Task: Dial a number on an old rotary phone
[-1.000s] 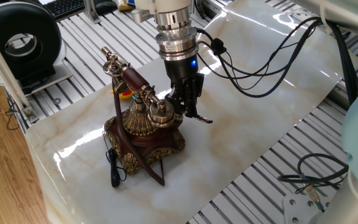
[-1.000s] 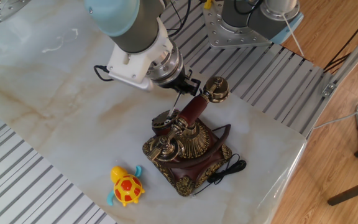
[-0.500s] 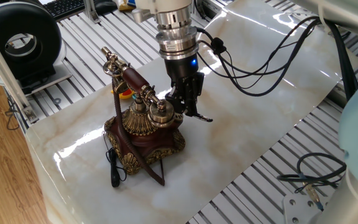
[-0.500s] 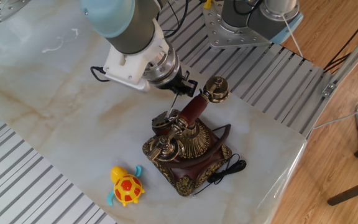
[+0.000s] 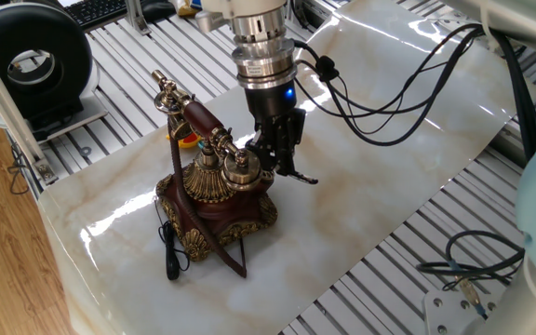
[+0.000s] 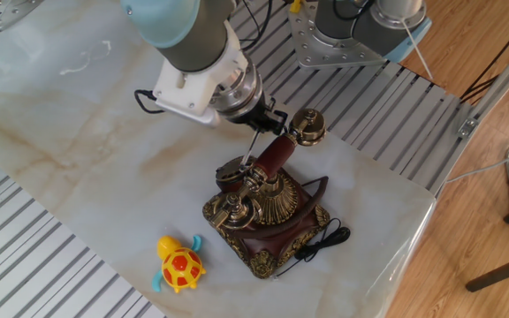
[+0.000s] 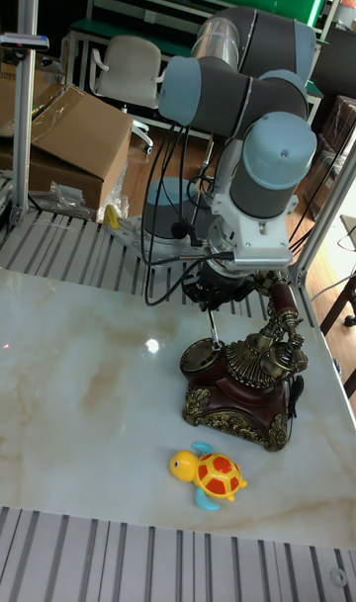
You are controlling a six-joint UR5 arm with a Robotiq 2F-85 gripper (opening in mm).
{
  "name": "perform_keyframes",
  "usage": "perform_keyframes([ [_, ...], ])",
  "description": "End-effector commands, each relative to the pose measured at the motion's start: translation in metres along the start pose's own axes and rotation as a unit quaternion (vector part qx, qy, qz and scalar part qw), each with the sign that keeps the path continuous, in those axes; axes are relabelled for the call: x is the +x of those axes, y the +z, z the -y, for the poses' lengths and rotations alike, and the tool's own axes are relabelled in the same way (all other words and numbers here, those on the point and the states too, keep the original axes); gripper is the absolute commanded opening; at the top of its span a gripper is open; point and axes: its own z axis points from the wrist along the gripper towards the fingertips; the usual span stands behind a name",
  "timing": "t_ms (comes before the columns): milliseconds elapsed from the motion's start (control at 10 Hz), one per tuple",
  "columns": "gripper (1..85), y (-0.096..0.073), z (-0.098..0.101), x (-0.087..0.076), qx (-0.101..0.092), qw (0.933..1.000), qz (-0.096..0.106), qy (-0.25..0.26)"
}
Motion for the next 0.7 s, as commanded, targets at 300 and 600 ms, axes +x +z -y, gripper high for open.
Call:
perform_keyframes([
  [300, 1.3, 0.0040, -0.0032, -0.0009, -0.002, 1.0000, -0.001, -0.008],
  [600, 1.3, 0.0038, -0.0029, 0.0000, -0.005, 0.9999, -0.004, -0.011],
])
